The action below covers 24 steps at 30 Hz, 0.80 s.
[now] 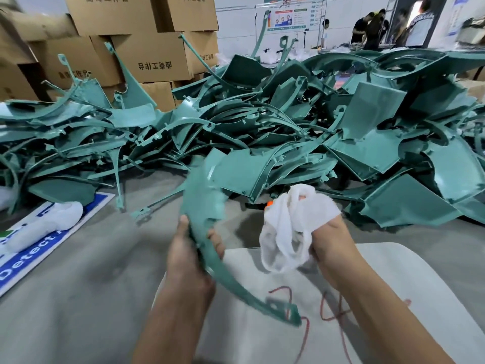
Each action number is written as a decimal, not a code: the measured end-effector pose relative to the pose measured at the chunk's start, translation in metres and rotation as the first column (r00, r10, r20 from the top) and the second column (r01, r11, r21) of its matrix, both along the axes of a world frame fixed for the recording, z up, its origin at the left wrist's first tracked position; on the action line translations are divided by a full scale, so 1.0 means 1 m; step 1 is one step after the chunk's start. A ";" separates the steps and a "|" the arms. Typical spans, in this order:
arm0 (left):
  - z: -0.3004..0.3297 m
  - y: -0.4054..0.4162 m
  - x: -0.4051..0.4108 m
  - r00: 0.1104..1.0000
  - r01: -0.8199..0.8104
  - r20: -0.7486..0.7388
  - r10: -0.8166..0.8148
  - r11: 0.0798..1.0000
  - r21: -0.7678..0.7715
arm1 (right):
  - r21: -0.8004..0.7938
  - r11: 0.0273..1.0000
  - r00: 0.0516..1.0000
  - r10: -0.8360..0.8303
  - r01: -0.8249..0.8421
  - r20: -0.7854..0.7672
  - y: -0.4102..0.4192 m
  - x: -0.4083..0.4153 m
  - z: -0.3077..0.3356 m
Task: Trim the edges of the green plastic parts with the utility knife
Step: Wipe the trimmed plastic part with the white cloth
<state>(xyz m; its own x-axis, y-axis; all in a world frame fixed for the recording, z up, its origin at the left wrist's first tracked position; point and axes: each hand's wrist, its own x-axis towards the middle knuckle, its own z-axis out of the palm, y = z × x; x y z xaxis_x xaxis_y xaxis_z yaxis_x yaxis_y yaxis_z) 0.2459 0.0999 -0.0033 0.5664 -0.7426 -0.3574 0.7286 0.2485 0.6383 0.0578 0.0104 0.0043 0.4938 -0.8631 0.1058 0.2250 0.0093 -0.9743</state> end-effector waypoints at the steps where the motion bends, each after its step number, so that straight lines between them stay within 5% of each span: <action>1: 0.000 -0.005 -0.010 0.998 0.030 0.046 -0.033 0.998 0.049 | -0.003 1.000 0.999 0.018 -0.018 -0.037 0.003 0.007 -0.003; 6: -0.005 -0.018 -0.047 0.970 0.091 0.214 -0.118 0.987 0.132 | 0.059 0.998 0.996 0.030 -0.025 -0.085 0.016 0.029 -0.003; 12: -0.008 -0.017 -0.053 0.920 0.043 0.381 -0.097 0.988 0.147 | 0.024 0.989 0.983 -0.148 0.146 0.105 0.009 0.016 -0.004; 24: -0.005 -0.014 -0.049 0.966 -0.195 0.215 0.142 0.949 0.249 | 0.037 0.999 0.995 0.029 -0.033 0.100 0.029 0.032 -0.007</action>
<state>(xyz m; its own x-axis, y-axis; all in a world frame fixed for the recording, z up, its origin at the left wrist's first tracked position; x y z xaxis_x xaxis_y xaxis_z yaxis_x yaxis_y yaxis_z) 0.1967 0.0855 -0.0087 0.7523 -0.5229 -0.4008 0.5481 0.1592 0.8211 0.0900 0.0392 -0.0024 0.5094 -0.8518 0.1223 0.3197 0.0553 -0.9459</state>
